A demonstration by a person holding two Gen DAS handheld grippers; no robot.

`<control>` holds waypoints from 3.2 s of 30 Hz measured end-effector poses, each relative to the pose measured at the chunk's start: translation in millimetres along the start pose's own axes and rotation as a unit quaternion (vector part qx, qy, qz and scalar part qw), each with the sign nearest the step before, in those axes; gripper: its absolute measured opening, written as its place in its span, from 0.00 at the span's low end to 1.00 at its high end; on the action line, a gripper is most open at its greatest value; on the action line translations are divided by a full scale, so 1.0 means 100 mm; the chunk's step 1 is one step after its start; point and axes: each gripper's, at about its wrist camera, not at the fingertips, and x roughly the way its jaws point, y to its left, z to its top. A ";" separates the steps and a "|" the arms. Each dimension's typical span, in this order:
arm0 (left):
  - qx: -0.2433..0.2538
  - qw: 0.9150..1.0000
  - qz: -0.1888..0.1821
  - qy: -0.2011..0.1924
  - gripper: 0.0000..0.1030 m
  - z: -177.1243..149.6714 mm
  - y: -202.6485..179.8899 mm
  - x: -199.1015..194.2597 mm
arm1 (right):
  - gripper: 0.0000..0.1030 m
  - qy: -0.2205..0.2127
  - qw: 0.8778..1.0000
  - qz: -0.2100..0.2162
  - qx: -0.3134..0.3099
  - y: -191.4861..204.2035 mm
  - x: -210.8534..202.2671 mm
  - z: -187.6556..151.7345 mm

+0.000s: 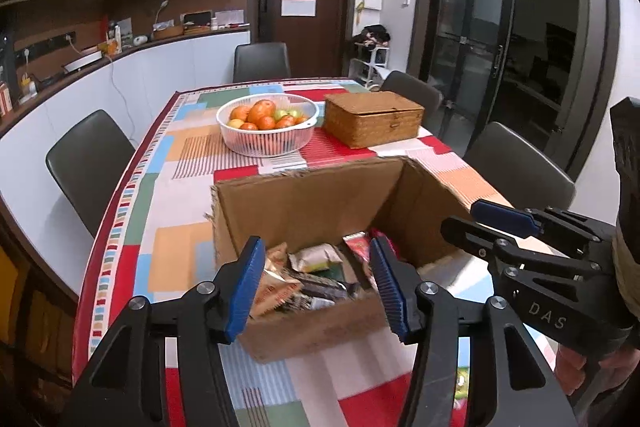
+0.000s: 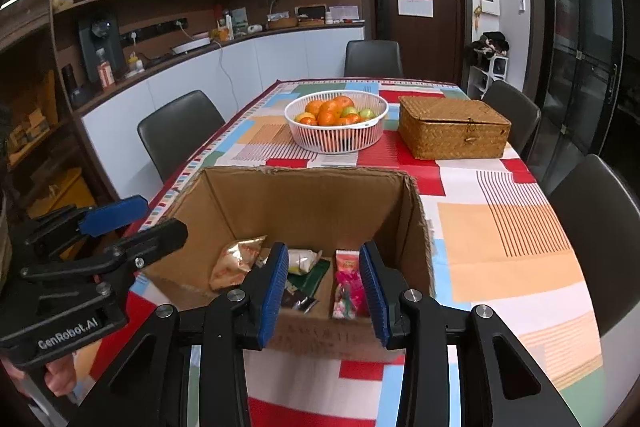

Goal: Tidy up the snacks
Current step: 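Move both open grippers back toward the white candy and green packet, then grasp the white wrapped candy with left gripper while right gripper grasps the green packet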

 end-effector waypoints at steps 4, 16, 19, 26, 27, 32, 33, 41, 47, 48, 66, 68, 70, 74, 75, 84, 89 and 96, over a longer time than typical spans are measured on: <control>0.014 1.000 -0.013 -0.001 0.52 -0.11 -0.16 -0.13 | 0.38 -0.007 1.000 -0.002 0.001 -0.02 -0.20 -0.13; 0.063 0.997 -0.048 0.009 0.52 -0.49 -0.67 -0.31 | 0.41 0.014 1.000 -0.022 0.008 -0.26 -0.61 -0.65; 0.071 0.995 -0.062 0.024 0.52 -0.60 -0.78 -0.27 | 0.41 0.027 0.999 -0.025 0.009 -0.31 -0.63 -0.80; 0.102 0.989 -0.089 0.060 0.52 -0.92 -0.99 -0.13 | 0.41 0.057 0.998 -0.032 0.017 -0.43 -0.66 -1.08; 0.107 0.988 -0.091 0.066 0.52 -0.98 -1.01 -0.10 | 0.41 0.063 0.997 -0.033 0.019 -0.45 -0.65 -1.13; 0.120 0.983 -0.104 0.091 0.52 -1.23 -1.07 -0.01 | 0.41 0.092 0.995 -0.033 0.029 -0.49 -0.60 -1.36; 0.122 0.982 -0.108 0.096 0.52 -1.26 -1.08 0.01 | 0.41 0.098 0.994 -0.034 0.030 -0.49 -0.59 -1.40; 0.140 0.970 -0.139 0.139 0.52 -1.52 -1.19 0.26 | 0.41 0.139 0.989 -0.030 0.049 -0.54 -0.47 -1.66; 0.158 0.961 -0.141 0.175 0.51 -1.64 -1.25 0.50 | 0.41 0.158 0.985 -0.040 0.057 -0.59 -0.41 -1.77; 0.163 0.960 -0.141 0.177 0.51 -1.65 -1.26 0.52 | 0.41 0.161 0.984 -0.041 0.059 -0.60 -0.40 -1.79; 0.152 0.954 -0.172 0.193 0.30 -1.71 -1.31 0.67 | 0.41 0.181 0.980 -0.033 0.074 -0.63 -0.29 -1.88; 0.148 0.954 -0.173 0.193 0.29 -1.73 -1.29 0.64 | 0.41 0.182 0.980 -0.029 0.074 -0.62 -0.28 -1.88; 0.142 0.956 -0.170 0.191 0.27 -1.74 -1.25 0.59 | 0.41 0.183 0.980 -0.027 0.074 -0.60 -0.28 -1.89; 0.119 0.963 -0.158 0.184 0.26 -1.74 -1.14 0.51 | 0.41 0.183 0.980 -0.024 0.071 -0.56 -0.27 -1.88; 0.113 0.964 -0.157 0.183 0.26 -1.73 -1.10 0.50 | 0.41 0.183 0.980 -0.024 0.070 -0.55 -0.26 -1.88; 0.068 0.975 -0.136 0.164 0.25 -1.67 -0.86 0.44 | 0.41 0.177 0.983 -0.011 0.057 -0.39 -0.18 -1.78; 0.051 0.980 -0.119 0.154 0.25 -1.60 -0.72 0.44 | 0.41 0.178 0.982 -0.009 0.065 -0.37 -0.06 -1.72; 0.036 0.984 -0.112 0.136 0.26 -1.51 -0.60 0.41 | 0.40 0.193 0.980 -0.012 0.056 -0.30 0.14 -1.70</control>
